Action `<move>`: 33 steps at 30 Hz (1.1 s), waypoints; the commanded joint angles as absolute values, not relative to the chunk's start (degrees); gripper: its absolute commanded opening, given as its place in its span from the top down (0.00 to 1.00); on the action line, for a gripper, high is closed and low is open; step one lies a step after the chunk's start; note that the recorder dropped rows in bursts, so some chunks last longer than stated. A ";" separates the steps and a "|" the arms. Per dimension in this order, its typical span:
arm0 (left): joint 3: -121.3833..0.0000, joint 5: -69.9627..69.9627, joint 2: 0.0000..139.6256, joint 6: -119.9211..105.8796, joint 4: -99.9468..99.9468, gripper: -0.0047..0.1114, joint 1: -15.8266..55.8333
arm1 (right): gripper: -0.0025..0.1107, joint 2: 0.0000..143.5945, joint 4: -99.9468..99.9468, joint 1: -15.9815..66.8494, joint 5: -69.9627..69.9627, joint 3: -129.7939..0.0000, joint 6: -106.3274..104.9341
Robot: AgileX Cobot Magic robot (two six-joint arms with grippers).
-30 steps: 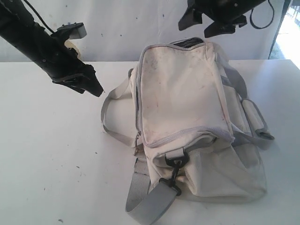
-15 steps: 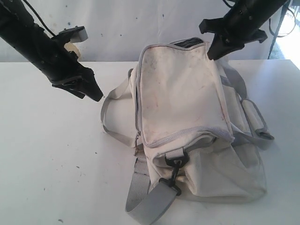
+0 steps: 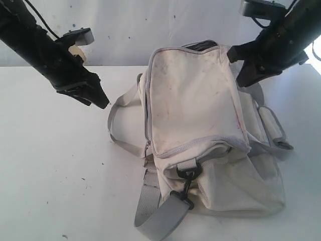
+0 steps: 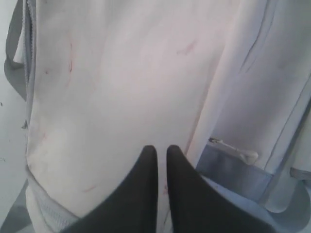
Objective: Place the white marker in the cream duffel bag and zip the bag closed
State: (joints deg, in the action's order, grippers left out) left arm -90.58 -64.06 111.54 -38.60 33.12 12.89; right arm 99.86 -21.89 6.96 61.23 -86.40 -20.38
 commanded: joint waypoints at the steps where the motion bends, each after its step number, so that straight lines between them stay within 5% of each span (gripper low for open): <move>1: -88.12 -64.02 110.75 -43.11 34.46 0.52 13.34 | 0.92 94.04 -22.30 7.10 59.25 -79.33 -26.60; 14: -80.80 -58.43 110.75 -53.84 38.21 0.48 18.74 | 0.76 82.40 -22.00 14.32 49.33 -66.56 -37.60; 24: -80.67 -61.20 110.75 -52.35 37.05 0.48 18.98 | 0.31 83.44 -22.30 15.94 44.52 -63.25 -41.87; 33: -80.67 -60.11 112.26 -53.82 40.49 0.48 18.98 | 0.31 83.56 -22.30 15.94 44.64 -63.25 -41.87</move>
